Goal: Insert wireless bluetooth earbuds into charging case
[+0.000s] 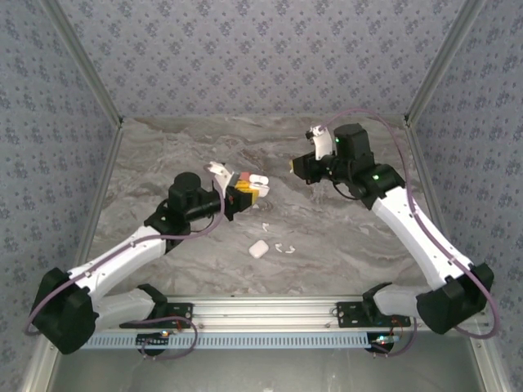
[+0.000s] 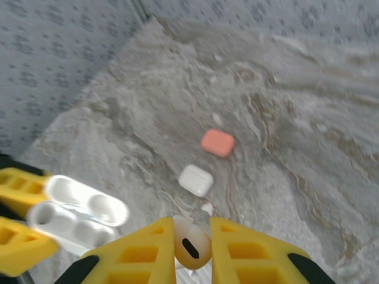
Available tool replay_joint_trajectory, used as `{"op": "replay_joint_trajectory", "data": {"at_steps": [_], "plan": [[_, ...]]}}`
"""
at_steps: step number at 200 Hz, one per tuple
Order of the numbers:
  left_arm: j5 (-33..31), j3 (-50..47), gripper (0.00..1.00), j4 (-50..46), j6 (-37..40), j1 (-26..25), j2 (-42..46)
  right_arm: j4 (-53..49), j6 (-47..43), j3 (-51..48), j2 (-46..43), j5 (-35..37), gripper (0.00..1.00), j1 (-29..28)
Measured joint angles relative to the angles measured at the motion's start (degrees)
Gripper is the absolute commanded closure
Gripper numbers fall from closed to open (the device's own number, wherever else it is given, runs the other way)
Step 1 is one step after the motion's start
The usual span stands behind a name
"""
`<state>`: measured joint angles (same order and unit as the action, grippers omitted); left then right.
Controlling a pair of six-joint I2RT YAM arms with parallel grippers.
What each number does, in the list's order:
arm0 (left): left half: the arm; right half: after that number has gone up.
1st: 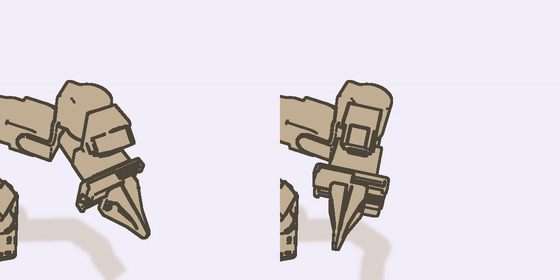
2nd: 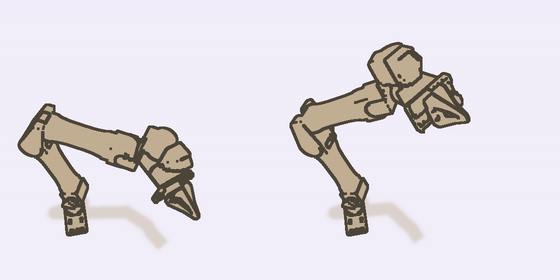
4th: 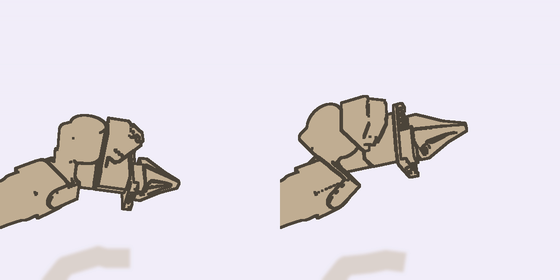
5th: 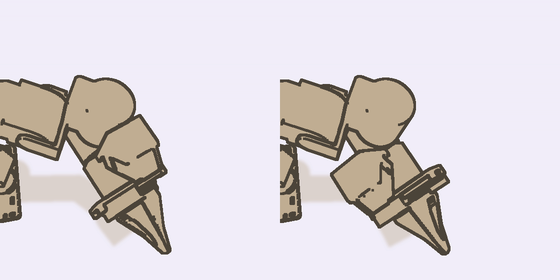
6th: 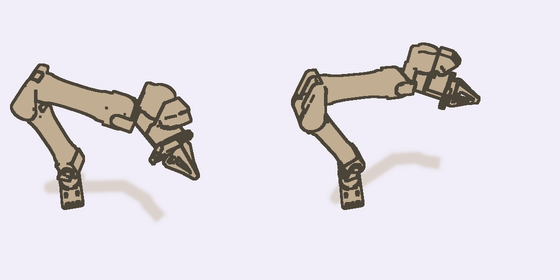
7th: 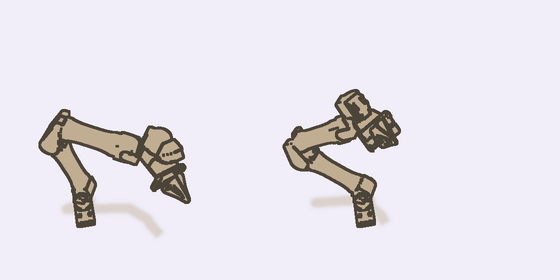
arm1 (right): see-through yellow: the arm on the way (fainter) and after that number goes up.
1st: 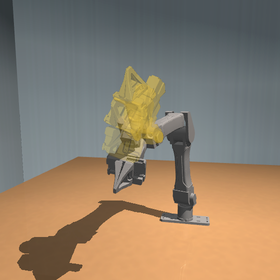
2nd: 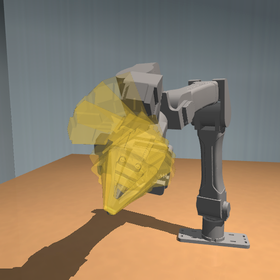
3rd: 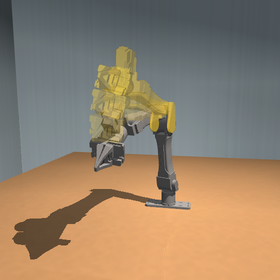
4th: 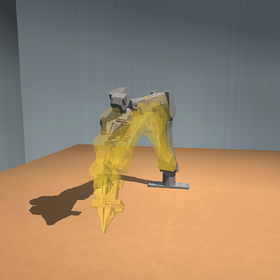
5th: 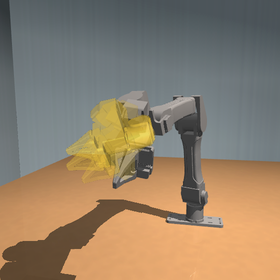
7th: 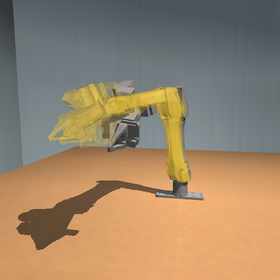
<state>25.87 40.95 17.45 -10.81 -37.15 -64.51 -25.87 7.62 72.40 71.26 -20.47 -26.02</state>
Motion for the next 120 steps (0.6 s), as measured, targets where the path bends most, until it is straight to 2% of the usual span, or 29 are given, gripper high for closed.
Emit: {"op": "replay_joint_trajectory", "data": {"at_steps": [42,120], "plan": [[2.14,2.75,0.99,3.78,-0.44,-1.66,-2.34,2.84,-2.89,-0.31,-2.64,-1.31,0.81,-2.32],[2.86,3.15,1.00,4.68,-0.44,-2.73,-3.34,3.21,-6.45,-2.78,-2.64,-1.46,0.80,-5.53]]}}
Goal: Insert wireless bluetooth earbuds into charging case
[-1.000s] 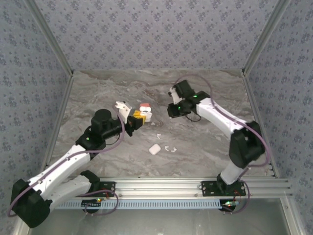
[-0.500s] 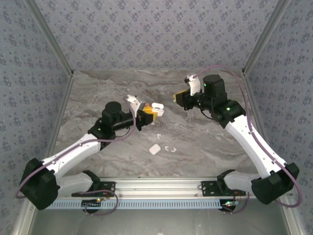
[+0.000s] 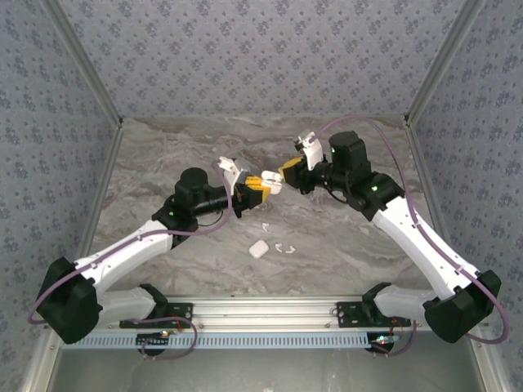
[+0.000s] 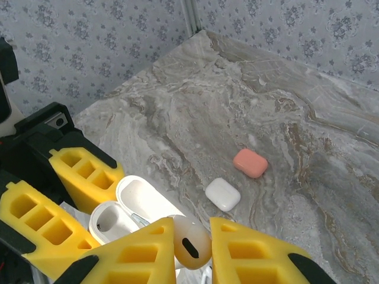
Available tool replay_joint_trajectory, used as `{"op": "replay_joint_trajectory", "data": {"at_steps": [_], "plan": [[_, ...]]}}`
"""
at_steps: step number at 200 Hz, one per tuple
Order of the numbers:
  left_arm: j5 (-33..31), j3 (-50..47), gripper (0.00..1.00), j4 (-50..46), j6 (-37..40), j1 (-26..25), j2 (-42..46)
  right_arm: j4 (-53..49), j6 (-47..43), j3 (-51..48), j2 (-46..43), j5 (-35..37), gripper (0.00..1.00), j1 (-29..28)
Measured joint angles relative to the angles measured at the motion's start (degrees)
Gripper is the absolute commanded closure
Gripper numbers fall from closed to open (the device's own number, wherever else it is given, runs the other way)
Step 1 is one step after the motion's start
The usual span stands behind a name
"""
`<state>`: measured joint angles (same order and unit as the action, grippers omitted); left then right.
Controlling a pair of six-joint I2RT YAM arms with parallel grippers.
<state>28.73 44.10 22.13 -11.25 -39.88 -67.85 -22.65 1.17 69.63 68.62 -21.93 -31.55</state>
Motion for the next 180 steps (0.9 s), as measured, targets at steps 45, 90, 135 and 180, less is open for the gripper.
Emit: {"op": "replay_joint_trajectory", "data": {"at_steps": [45,90,135,180], "plan": [[0.00,0.00,1.00,0.02,0.00,0.00,0.00,-0.44,-0.87,-0.61,0.00,0.02,0.80,-0.87],[0.00,0.00,1.00,0.02,0.00,0.00,0.00,-0.83,-2.10,-1.14,-0.07,0.11,0.80,-1.18],[0.00,0.00,1.00,-0.50,0.00,-0.31,0.00,-1.29,-2.91,-2.36,0.00,1.20,0.80,-1.99],[0.00,0.00,1.00,-0.66,0.02,-0.31,0.00,-1.33,-3.23,-2.36,0.07,0.42,0.78,-2.10]]}}
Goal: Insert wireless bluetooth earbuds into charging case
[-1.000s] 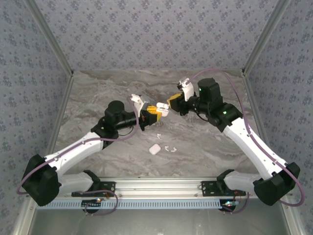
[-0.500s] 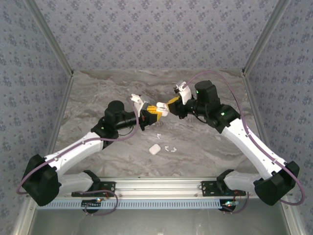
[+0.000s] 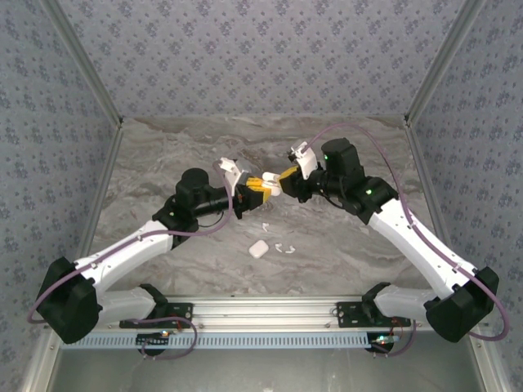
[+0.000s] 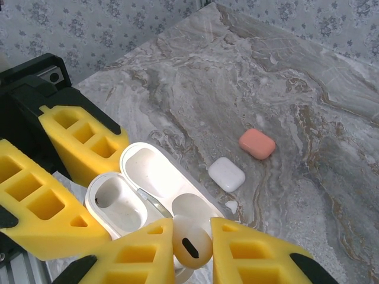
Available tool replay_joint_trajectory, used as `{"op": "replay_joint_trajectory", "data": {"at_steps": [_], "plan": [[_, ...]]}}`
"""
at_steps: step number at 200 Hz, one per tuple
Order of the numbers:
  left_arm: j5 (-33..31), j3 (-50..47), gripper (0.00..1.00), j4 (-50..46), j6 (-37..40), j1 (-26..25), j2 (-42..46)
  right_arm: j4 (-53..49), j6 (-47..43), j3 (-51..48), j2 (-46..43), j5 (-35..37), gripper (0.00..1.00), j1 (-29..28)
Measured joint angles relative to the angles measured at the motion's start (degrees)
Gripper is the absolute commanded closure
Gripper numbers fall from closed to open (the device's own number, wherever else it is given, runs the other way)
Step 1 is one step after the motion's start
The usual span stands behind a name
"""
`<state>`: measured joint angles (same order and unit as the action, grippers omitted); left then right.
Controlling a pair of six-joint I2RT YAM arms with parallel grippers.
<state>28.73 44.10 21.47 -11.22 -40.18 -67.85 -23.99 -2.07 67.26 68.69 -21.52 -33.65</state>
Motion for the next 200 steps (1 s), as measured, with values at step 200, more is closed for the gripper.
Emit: {"op": "replay_joint_trajectory", "data": {"at_steps": [200], "plan": [[-0.44,0.00,1.00,1.92,0.02,0.00,0.13,-0.70,9.46,3.93,1.11,-11.65,0.43,8.52]]}}
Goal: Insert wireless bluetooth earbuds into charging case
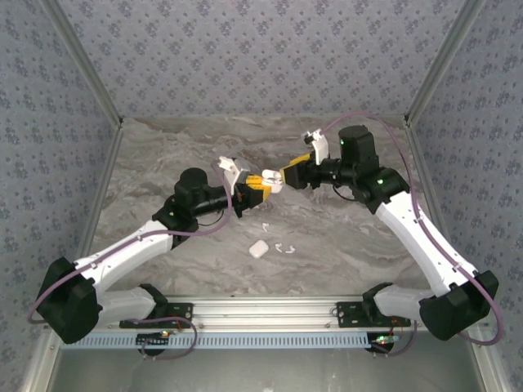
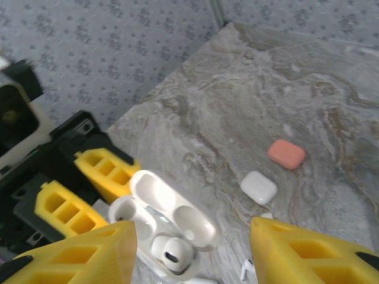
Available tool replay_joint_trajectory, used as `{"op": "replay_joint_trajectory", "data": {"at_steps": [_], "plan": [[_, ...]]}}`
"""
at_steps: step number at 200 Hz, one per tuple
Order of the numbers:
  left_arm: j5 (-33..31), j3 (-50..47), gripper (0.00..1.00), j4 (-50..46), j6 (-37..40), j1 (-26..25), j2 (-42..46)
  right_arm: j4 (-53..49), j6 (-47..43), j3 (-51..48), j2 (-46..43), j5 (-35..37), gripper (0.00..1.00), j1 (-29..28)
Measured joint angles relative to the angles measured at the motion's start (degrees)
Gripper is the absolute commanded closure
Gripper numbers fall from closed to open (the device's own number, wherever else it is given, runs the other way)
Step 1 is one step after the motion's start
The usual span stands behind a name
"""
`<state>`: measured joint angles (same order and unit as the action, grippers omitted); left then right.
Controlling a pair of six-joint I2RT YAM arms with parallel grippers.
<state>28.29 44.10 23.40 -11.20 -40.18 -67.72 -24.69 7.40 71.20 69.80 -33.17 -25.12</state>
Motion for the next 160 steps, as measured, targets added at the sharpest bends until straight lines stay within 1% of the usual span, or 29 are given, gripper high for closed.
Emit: {"op": "replay_joint_trajectory", "data": {"at_steps": [46,66,84,97,112,142,160], "plan": [[-4.61,-0.46,1.00,-0.24,0.24,0.00,3.30,-1.84,2.75,-0.42,0.00,5.18,0.42,4.68],[-6.93,-1.92,1.00,-0.20,0.70,0.09,5.84,-2.32,3.65,-2.03,0.00,7.15,0.42,5.25],[-7.65,-3.67,1.00,0.37,0.68,1.16,7.52,-2.45,4.50,-4.70,0.26,8.57,0.42,5.18],[-7.80,-5.35,1.00,1.11,0.22,3.41,8.81,-2.32,5.40,-6.80,0.96,9.66,0.42,4.83],[-7.78,-7.78,1.00,2.51,-1.03,7.45,10.36,-2.36,6.21,-8.85,2.25,11.23,0.41,4.00],[-6.99,-10.80,1.00,3.48,-4.07,16.02,13.46,-2.21,7.04,-11.10,5.73,14.75,0.41,-0.13],[-6.49,-11.30,1.00,3.45,-5.03,19.47,15.50,-1.51,7.19,-11.17,8.66,16.65,0.42,-3.06]]}}
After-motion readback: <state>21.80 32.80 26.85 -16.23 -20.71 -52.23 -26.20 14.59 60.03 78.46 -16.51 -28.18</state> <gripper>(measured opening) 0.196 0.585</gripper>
